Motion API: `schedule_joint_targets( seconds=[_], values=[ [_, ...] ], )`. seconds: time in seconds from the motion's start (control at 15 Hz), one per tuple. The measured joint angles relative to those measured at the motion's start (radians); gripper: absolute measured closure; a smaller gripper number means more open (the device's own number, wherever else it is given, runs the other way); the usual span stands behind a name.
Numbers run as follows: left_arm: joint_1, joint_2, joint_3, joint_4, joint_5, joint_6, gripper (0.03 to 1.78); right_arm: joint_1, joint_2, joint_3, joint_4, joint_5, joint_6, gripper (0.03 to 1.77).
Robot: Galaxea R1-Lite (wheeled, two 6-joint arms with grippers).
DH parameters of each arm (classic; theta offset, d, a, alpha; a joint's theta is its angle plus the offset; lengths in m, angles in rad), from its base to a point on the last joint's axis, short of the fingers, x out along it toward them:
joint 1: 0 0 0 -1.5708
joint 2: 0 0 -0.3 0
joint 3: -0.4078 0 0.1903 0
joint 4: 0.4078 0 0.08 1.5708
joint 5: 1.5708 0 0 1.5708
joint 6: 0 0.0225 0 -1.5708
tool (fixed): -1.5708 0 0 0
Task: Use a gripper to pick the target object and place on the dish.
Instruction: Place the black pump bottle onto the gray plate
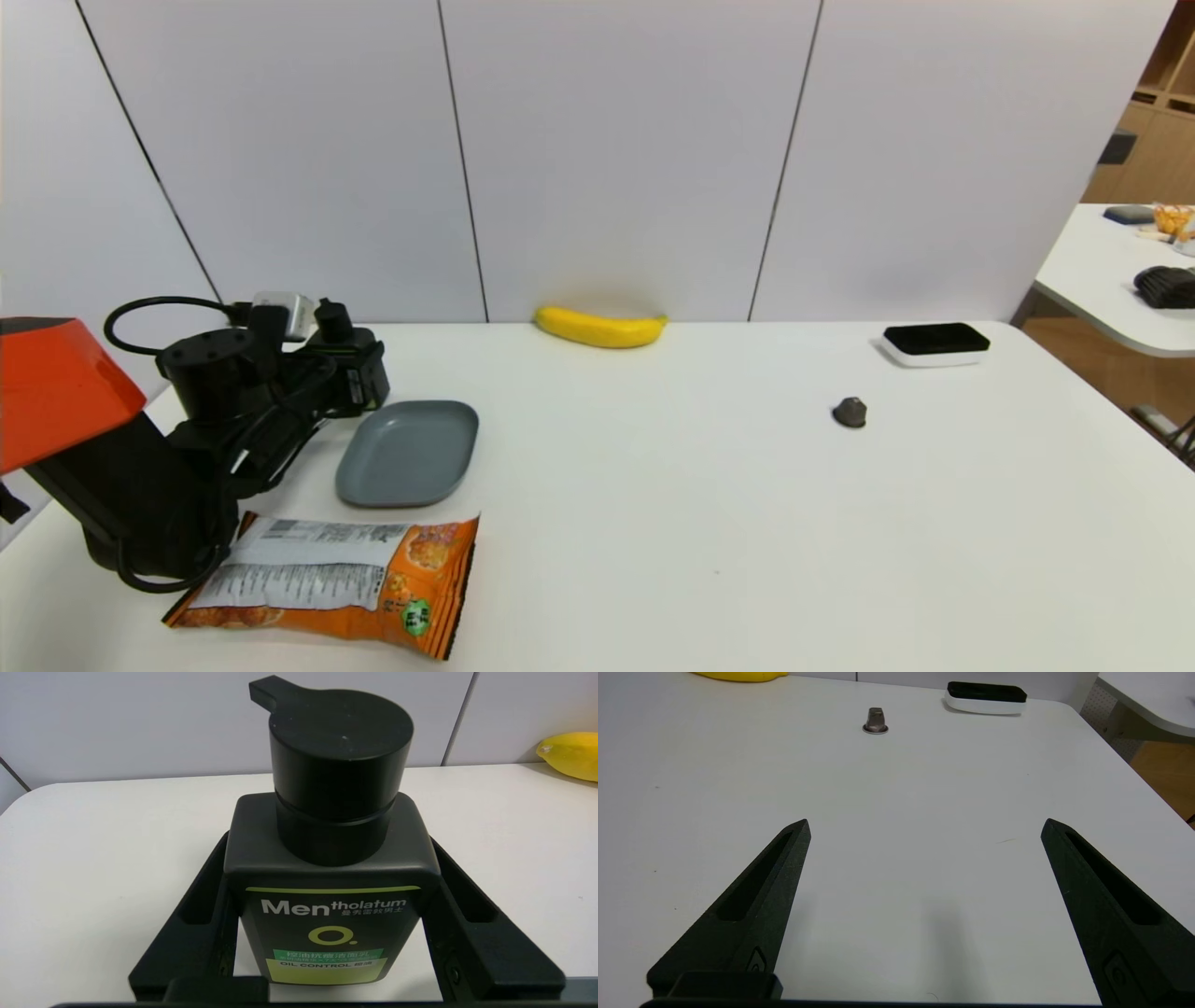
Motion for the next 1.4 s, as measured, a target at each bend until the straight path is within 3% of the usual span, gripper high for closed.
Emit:
schedule_joint_targets(
  seconds=[0.6,0.8,1.4],
  values=[
    [-0.001,-0.118,0.015,0.024,-0.008,0.007,0.72,0.000,0.000,0.000,0.000,0.000,0.000,0.09],
    [-0.019,-0.183,0.055,0.057,-0.046,0.008,0.72,0.000,0.000,0.000,0.000,0.000,0.000,0.09],
    [-0.227,-0.304,0.225,0.094,-0.060,0.009,0.72,0.000,0.000,0.000,0.000,0.000,0.000,0.09]
  ],
)
